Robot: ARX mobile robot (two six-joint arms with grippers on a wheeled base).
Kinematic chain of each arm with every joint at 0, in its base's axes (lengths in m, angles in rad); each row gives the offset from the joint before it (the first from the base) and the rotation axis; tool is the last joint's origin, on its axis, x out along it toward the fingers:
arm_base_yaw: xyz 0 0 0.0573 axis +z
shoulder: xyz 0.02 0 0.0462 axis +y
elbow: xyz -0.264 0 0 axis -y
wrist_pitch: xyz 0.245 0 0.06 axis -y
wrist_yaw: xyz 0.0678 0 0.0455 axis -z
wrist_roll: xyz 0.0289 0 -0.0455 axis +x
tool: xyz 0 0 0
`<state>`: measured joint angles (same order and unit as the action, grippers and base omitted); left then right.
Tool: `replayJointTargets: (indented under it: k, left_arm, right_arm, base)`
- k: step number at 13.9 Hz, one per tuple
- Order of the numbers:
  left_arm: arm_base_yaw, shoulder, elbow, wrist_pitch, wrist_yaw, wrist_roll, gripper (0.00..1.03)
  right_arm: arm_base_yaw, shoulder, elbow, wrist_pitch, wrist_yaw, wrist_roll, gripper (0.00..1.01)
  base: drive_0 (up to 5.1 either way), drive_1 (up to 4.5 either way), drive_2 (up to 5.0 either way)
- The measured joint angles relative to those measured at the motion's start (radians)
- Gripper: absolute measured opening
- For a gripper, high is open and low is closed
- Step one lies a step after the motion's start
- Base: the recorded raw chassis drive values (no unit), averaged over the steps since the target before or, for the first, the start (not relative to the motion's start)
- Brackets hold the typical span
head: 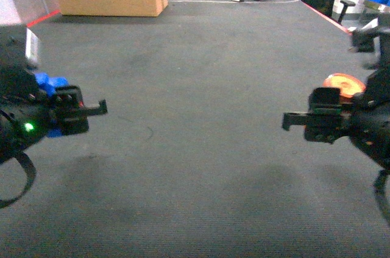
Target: Sort blue parts and orange caps into right shelf containers
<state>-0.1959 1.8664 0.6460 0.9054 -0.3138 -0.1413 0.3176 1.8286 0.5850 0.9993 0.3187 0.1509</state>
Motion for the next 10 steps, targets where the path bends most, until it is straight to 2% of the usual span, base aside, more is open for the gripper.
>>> replayJointTargets:
  k: [1, 2, 4, 5, 6, 8, 9, 10]
  left_arm:
    - [0.002, -0.134, -0.068, 0.038, -0.024, 0.024, 0.42]
    - [0.008, -0.307, -0.154, 0.02, -0.056, 0.053, 0.42]
    - [0.029, -0.625, -0.288, -0.098, -0.099, 0.063, 0.42]
    - [0.045, -0.837, -0.332, -0.192, -0.127, 0.065, 0.42]
    - [0.043, -0.977, -0.341, -0.249, -0.134, 0.091, 0.42]
    - [0.025, -1.114, -0.342, -0.299, -0.154, 0.125, 0.42]
    - [0.021, -1.125, -0.342, -0.3, -0.159, 0.134, 0.42]
    - [0.021, -1.113, -0.346, -0.308, -0.161, 0.143, 0.42]
  right_arm:
    - [-0.02, -0.113, -0.069, -0.01, 0.002, -0.013, 0.44]
    - [-0.049, -0.285, -0.162, -0.05, 0.003, -0.023, 0.44]
    - [-0.096, -0.606, -0.277, -0.196, 0.002, -0.029, 0.44]
    - [-0.124, -0.833, -0.325, -0.327, -0.002, -0.029, 0.44]
    - [-0.15, -0.999, -0.348, -0.426, -0.005, -0.028, 0.44]
    - [-0.168, -1.215, -0.362, -0.53, 0.016, -0.032, 0.44]
    - [-0.158, -1.273, -0.362, -0.497, 0.082, -0.056, 0.44]
    - [-0.158, -1.265, -0.363, -0.509, 0.085, -0.068, 0.44]
  base:
    - [0.0, 0.0, 0.0]
    - [0.0, 0.0, 0.0]
    - [0.0, 0.0, 0.0]
    - [0.0, 0.0, 0.0]
    - [0.0, 0.0, 0.0]
    - [0.0, 0.0, 0.0]
    - [0.0, 0.0, 0.0]
    - [0.0, 0.0, 0.0]
